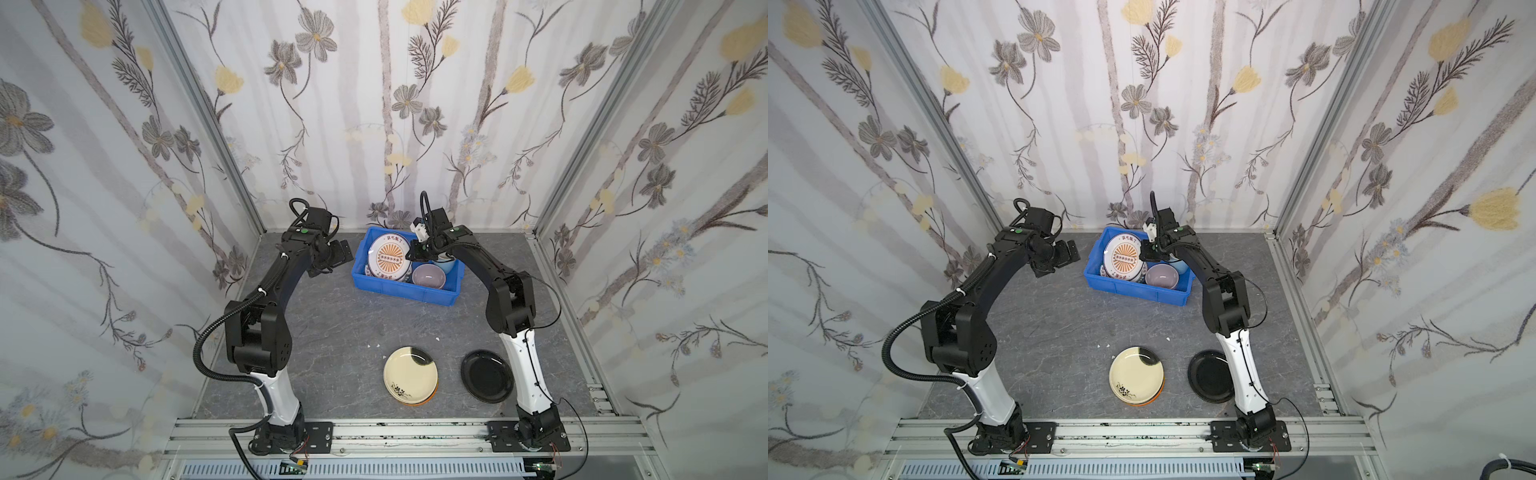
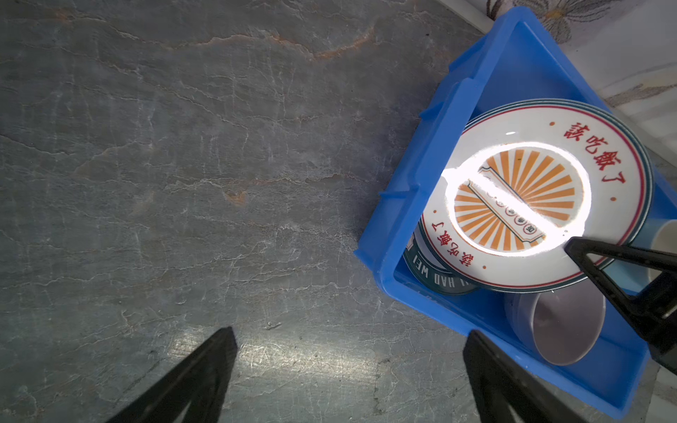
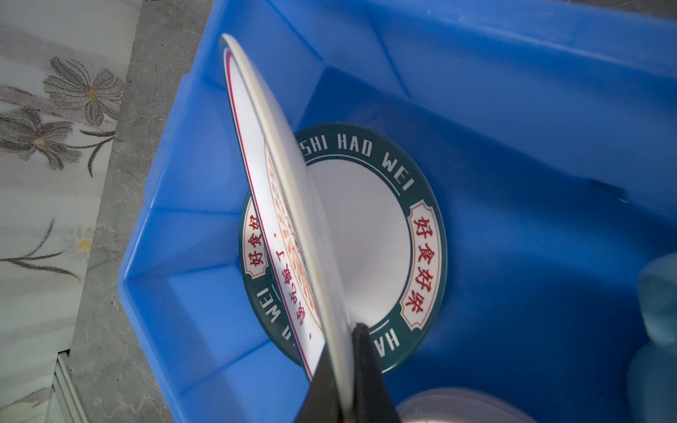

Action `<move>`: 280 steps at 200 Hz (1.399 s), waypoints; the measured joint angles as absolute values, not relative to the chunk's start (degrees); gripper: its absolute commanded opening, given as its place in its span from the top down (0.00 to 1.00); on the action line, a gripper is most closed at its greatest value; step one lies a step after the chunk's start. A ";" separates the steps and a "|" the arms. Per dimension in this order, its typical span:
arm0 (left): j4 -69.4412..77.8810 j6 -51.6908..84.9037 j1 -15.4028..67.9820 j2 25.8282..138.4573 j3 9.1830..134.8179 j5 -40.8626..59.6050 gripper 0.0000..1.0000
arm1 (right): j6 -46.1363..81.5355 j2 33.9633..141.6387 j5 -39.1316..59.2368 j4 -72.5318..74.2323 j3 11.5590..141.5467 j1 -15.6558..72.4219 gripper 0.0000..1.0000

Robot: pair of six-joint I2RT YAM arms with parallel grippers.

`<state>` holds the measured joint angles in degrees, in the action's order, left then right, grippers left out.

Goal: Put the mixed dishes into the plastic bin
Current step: 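Lower the sunburst plate into the bin with the right gripper while the left hovers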

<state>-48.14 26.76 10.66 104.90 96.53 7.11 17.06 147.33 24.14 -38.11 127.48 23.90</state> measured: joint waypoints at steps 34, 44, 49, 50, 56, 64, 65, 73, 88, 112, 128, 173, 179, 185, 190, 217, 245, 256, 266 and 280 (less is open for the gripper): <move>-48.34 26.68 10.72 107.39 98.00 7.18 0.00 | 17.91 148.64 25.45 -37.91 127.83 24.36 0.88; -48.40 26.39 10.81 108.03 98.54 7.33 0.00 | 17.91 148.94 25.08 -38.11 127.87 24.60 0.85; -48.42 26.26 10.83 108.31 98.76 7.42 0.00 | 17.91 149.12 25.10 -38.11 127.92 24.71 0.83; -48.42 26.24 10.85 108.38 98.78 7.51 0.00 | 17.91 149.14 25.10 -38.11 127.92 24.73 0.83; -48.42 26.04 10.90 108.66 98.91 7.64 0.00 | 17.91 149.36 25.10 -38.11 127.92 24.88 0.79; -48.47 25.82 10.94 108.95 99.00 7.77 0.00 | 17.91 149.64 25.10 -38.28 127.92 25.17 0.74; -48.47 25.82 10.96 108.99 99.00 7.77 0.00 | 17.91 149.67 25.10 -38.30 127.92 25.19 0.74; -48.64 25.82 11.03 109.21 99.00 7.79 0.00 | 17.91 149.84 25.12 -38.57 127.92 25.43 0.68; -48.80 25.69 11.09 109.45 99.00 8.25 0.00 | 17.91 149.97 25.15 -38.98 127.92 25.61 0.58; -48.90 25.61 11.09 109.49 99.00 8.69 0.00 | 17.89 149.97 25.15 -39.22 127.92 25.65 0.49; -48.88 25.47 11.09 109.67 98.91 8.82 0.00 | 17.87 149.97 25.15 -39.22 127.94 25.52 0.42; -48.75 25.26 11.09 109.93 97.97 9.72 0.00 | 17.45 149.95 25.12 -39.42 127.98 25.04 0.31; -48.71 25.26 11.09 109.95 97.78 9.91 0.00 | 17.43 149.93 25.10 -39.55 127.98 24.99 0.25; -48.69 25.23 11.09 109.97 97.58 10.15 0.00 | 17.39 149.86 25.12 -39.70 127.98 24.99 0.24; -48.64 25.21 11.09 109.97 97.47 10.28 0.00 | 17.28 149.82 25.10 -39.79 127.98 24.99 0.23; -48.45 25.02 11.14 110.00 96.86 10.76 0.00 | 16.86 149.58 25.10 -41.04 127.98 24.95 0.22; -48.03 24.80 11.14 110.02 96.38 11.05 0.00 | 16.84 149.58 25.12 -41.82 127.98 24.95 0.22; -47.79 24.80 11.14 110.02 95.98 11.22 0.00 | 16.84 149.58 25.12 -42.11 127.96 24.93 0.21; -47.72 24.80 11.14 110.02 95.61 11.25 0.00 | 16.84 149.58 25.15 -42.39 127.96 24.88 0.21; -47.68 24.77 11.14 109.97 95.07 11.42 0.00 | 16.84 149.58 25.15 -42.74 127.87 24.84 0.20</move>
<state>-47.68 24.77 11.14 109.97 95.07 11.42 16.84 149.58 25.15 -42.74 127.87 24.84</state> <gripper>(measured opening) 0.997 0.792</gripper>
